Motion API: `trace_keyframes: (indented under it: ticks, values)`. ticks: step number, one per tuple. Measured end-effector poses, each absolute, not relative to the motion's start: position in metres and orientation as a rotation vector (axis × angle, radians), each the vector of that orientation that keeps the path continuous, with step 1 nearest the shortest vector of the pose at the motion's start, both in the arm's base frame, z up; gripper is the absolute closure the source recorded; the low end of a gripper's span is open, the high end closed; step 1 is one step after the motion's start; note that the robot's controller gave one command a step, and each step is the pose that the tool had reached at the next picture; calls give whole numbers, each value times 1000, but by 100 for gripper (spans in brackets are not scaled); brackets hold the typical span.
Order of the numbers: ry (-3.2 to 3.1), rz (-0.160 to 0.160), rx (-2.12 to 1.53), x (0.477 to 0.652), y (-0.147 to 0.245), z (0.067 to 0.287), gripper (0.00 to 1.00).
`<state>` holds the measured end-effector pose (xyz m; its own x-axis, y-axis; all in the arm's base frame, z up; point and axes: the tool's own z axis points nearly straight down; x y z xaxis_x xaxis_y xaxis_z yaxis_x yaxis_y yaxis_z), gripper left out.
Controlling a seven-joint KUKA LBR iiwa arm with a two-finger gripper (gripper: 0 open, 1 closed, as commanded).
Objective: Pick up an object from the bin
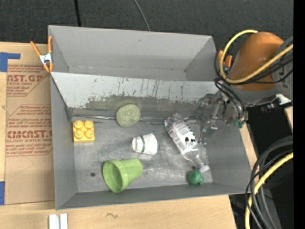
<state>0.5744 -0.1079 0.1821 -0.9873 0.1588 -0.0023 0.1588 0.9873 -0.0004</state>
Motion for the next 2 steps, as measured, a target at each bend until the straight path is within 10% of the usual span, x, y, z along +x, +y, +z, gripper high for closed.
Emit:
trace_keyframes:
  ticks: [1,2]
  values:
    - [3118,-1,311,558,-94,129,0]
    - [3103,-2,461,546,-133,72,100]
